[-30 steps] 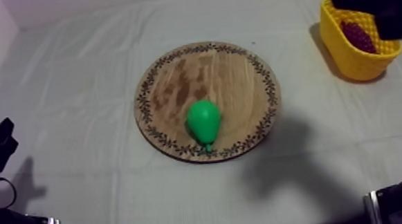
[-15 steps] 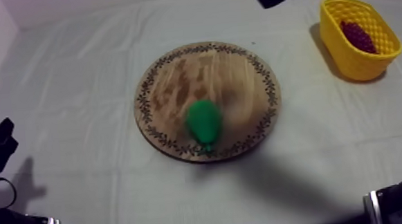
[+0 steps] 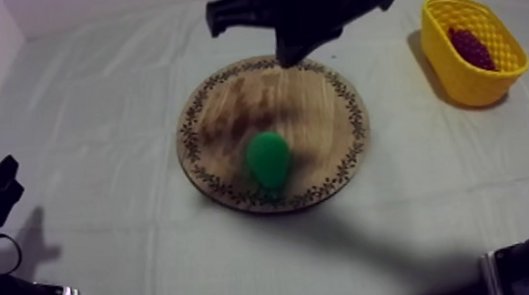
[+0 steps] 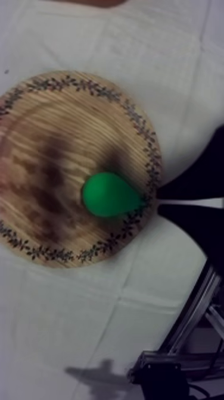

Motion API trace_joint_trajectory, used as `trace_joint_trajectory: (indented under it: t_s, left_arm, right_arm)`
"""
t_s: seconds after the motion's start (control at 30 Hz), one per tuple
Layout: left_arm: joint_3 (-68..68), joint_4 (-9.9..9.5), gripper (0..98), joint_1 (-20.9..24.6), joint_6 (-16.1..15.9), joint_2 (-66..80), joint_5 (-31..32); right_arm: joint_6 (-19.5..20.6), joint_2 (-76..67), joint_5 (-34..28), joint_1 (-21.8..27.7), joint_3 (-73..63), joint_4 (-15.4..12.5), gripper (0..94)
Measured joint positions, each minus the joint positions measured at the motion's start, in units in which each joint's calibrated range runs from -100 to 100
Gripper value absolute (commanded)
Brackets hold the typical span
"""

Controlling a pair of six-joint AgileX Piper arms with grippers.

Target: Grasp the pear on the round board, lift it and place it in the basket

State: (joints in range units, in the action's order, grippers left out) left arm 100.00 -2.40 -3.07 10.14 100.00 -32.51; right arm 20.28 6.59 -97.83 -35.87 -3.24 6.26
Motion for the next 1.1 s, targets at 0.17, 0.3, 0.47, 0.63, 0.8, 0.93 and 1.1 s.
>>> trace_joint_trajectory:
  t_s: [0.17,0.3,0.47,0.63,0.8,0.93,1.1]
  left_arm:
    - [0.0,0.00,0.1,0.0,0.0,0.0,0.0]
    - [0.0,0.00,0.1,0.0,0.0,0.0,0.0]
    - [0.0,0.00,0.1,0.0,0.0,0.0,0.0]
    - [0.0,0.00,0.1,0.0,0.0,0.0,0.0]
    - [0.0,0.00,0.1,0.0,0.0,0.0,0.0]
    - [0.0,0.00,0.1,0.0,0.0,0.0,0.0]
    - [0.0,0.00,0.1,0.0,0.0,0.0,0.0]
  right_arm:
    - [2.8,5.0,-0.1,-0.4,-0.7,-0.5,0.2]
    - [4.6,8.4,-0.1,-0.7,-1.7,-0.9,0.2]
    - [6.7,11.7,-0.1,-0.8,-2.3,-0.9,5.7]
    - [7.2,13.0,-0.2,-0.8,-3.8,-0.4,36.2]
    - [7.2,13.5,-0.3,-0.1,-4.8,-0.3,67.0]
    - [5.1,13.7,-0.3,0.0,-5.5,-1.5,85.4]
    - [3.7,14.0,-0.2,0.2,-5.1,-2.2,89.6]
